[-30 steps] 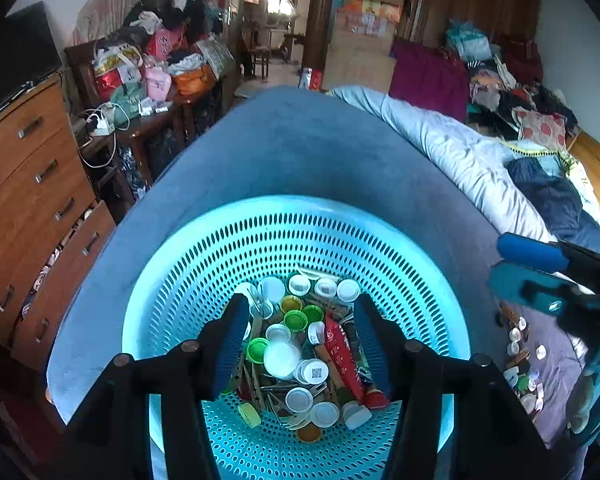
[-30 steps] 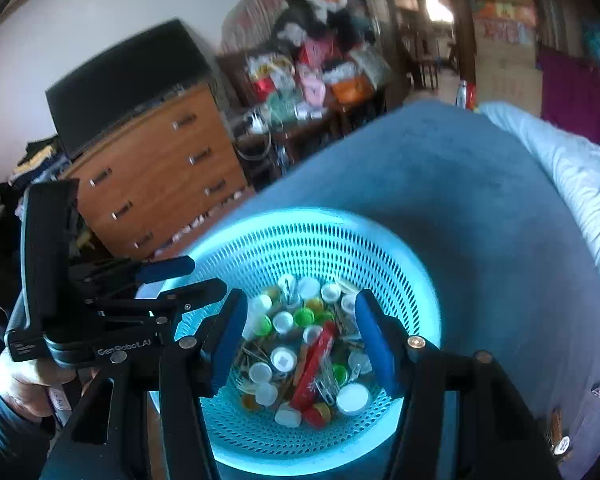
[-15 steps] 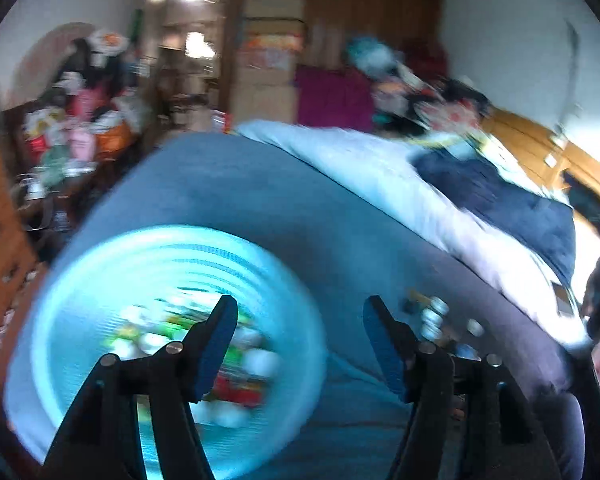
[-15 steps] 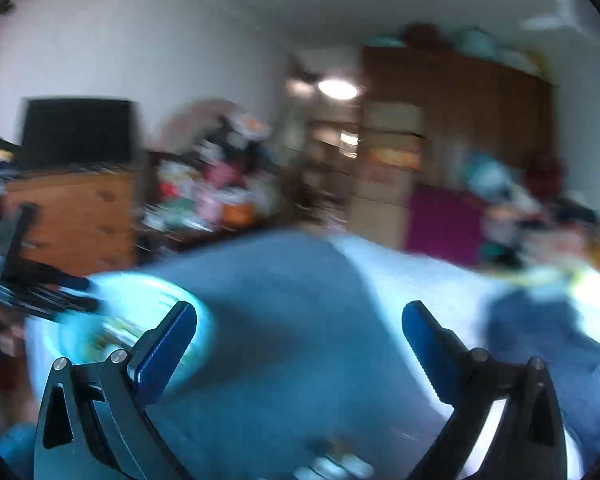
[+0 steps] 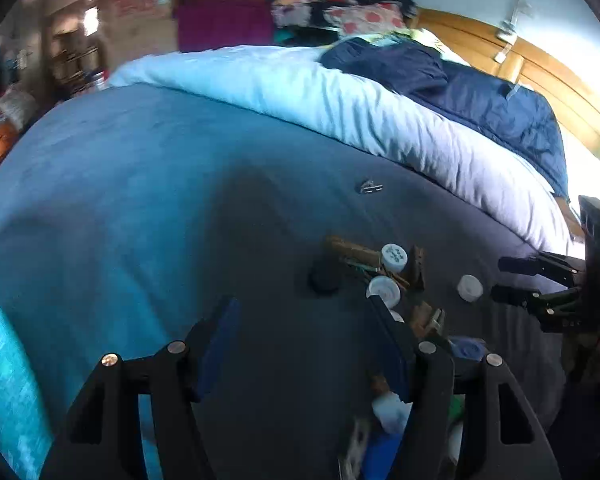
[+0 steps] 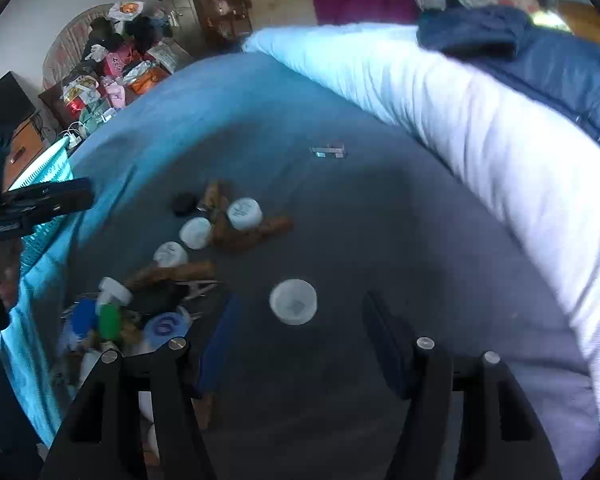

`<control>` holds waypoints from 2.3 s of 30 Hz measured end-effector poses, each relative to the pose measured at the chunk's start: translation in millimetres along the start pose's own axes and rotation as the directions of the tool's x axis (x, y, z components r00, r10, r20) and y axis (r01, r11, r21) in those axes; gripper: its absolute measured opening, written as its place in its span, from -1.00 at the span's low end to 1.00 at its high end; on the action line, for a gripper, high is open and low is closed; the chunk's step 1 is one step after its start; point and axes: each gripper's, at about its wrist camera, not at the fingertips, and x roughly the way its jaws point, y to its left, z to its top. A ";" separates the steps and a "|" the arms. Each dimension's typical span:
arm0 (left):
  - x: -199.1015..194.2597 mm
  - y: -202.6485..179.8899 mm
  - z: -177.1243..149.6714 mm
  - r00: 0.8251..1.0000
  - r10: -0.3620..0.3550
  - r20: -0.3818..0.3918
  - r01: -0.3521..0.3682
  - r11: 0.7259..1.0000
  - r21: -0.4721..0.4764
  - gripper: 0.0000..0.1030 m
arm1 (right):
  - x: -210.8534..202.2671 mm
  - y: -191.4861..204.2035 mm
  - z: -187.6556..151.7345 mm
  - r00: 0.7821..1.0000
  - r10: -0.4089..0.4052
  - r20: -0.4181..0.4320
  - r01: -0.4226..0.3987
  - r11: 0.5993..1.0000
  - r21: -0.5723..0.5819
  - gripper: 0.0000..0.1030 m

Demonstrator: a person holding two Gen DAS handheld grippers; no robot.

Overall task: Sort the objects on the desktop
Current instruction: 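Move both tools back to the pile of caps on the bedspread, then grasp a black cap with the left tool while the right grasps a white cap, then carry the black cap and white cap over the light-blue basket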

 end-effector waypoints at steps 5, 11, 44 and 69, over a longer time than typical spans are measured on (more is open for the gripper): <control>43.7 2.2 8.6 0.999 -0.023 -0.027 0.024 0.999 0.037 0.29 | 17.9 2.4 1.6 1.000 0.014 -0.016 -0.014 1.000 -0.018 0.22; 61.7 -6.9 9.7 0.999 -0.043 -0.030 0.045 0.996 0.083 0.29 | 27.9 5.2 5.3 1.000 -0.003 -0.018 0.002 1.000 -0.029 0.22; -77.1 -77.1 26.9 0.992 0.071 0.107 -0.082 0.991 0.104 -0.40 | -69.0 15.9 7.1 0.985 -0.032 0.167 0.023 0.998 0.060 -0.43; -315.1 62.7 -22.8 0.857 0.429 0.285 -0.359 0.894 -0.267 -0.40 | -172.4 164.5 103.5 0.931 0.096 0.352 -0.042 0.986 -0.160 -0.43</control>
